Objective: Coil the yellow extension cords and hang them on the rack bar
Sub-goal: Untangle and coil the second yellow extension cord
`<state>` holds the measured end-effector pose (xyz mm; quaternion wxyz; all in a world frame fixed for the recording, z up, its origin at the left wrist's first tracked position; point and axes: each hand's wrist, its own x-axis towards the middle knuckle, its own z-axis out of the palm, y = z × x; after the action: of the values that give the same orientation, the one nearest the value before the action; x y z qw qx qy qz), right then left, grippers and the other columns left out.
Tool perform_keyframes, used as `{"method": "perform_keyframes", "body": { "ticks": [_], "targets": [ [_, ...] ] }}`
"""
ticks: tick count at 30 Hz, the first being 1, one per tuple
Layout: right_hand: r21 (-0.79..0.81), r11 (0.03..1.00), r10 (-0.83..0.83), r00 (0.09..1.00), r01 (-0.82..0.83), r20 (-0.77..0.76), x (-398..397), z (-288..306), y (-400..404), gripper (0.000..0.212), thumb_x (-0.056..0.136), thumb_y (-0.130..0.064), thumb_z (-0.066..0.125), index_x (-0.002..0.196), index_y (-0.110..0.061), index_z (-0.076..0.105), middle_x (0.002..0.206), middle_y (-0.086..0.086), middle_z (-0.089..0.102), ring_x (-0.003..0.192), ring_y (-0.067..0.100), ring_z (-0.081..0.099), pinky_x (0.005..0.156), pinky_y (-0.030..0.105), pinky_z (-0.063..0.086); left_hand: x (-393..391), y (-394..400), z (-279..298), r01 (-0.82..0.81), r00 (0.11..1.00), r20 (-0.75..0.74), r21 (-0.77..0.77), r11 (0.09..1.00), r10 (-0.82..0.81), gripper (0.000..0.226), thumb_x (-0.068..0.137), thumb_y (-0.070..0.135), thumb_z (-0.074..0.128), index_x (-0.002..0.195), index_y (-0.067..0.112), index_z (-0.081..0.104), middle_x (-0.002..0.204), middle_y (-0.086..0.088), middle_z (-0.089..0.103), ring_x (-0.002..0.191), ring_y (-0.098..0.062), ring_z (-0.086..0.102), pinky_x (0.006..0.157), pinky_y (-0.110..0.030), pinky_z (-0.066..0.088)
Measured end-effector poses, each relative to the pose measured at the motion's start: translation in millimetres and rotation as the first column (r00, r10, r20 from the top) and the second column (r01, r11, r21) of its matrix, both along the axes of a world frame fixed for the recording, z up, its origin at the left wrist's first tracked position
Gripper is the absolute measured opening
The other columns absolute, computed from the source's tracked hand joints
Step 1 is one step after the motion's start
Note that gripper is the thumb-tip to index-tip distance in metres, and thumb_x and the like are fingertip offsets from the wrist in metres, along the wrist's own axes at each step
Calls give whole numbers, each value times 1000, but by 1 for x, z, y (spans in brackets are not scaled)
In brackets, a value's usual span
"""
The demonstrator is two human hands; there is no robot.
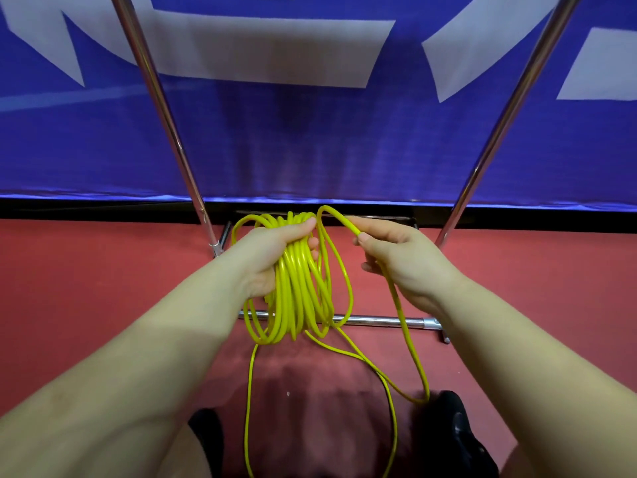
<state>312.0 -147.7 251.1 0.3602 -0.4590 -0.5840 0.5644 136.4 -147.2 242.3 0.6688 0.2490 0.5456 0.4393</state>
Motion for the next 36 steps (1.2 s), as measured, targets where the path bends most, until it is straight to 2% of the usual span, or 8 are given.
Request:
{"method": "perform_keyframes", "body": {
  "ticks": [5,11,16,20,22,25,31,36],
  "targets": [
    [-64,993,99,992,-104,-75,-9,-2,-4,35,95,-6,45,120,-26,58,63,-18,58,56,0,43,56,11,43,13,-3,-1,-6,999,36,57,998,4,21,84,29,64,82,9,64,59,-4,61,47,-14,61,51,-28,55],
    [-5,998,70,997,-70,36,-19,-7,-9,22,89,-4,57,105,-18,63,65,-3,52,50,4,47,49,16,43,21,-2,-8,-22,1000,19,56,998,21,23,82,23,68,91,3,63,80,-19,63,60,-27,64,64,-46,56],
    [50,986,145,971,-157,192,-17,-15,-7,13,87,-12,63,85,-12,50,62,9,58,50,18,54,53,28,45,15,6,-6,-148,988,54,27,989,147,23,88,23,61,74,6,60,50,-2,60,43,-14,60,43,-27,53],
    [-162,874,444,620,-457,647,-3,-30,-11,26,94,-27,54,71,-14,55,59,0,58,52,10,54,57,20,44,-7,15,-1,-286,949,149,31,958,278,24,93,29,55,76,11,56,51,4,62,51,-8,64,49,-25,52],
    [-340,821,553,490,-458,674,6,-38,-12,30,94,-28,52,68,-15,57,58,-4,60,55,7,54,56,19,45,-22,20,-1,-355,917,208,40,934,340,23,94,27,52,76,13,55,61,4,61,65,-9,64,62,-32,52],
    [-327,828,515,383,-456,767,19,-41,-7,17,92,-24,56,88,-10,66,83,6,67,70,12,55,66,22,45,-37,24,-7,-389,912,170,69,919,373,22,94,27,52,76,15,54,50,6,62,69,-11,58,73,-29,49],
    [-299,935,336,742,-189,580,35,-30,7,5,90,-12,59,86,-9,58,70,8,63,43,7,56,46,18,49,-55,31,-23,-404,913,96,84,911,396,12,89,25,61,80,16,59,58,5,66,73,-15,63,100,-41,46],
    [-505,861,154,974,-51,163,38,-11,11,12,91,-9,55,80,-8,56,64,7,66,51,17,66,51,24,57,-55,28,-24,-396,918,14,104,912,397,13,84,22,66,77,14,59,63,-1,67,69,-20,63,89,-45,50]
  ]
}}
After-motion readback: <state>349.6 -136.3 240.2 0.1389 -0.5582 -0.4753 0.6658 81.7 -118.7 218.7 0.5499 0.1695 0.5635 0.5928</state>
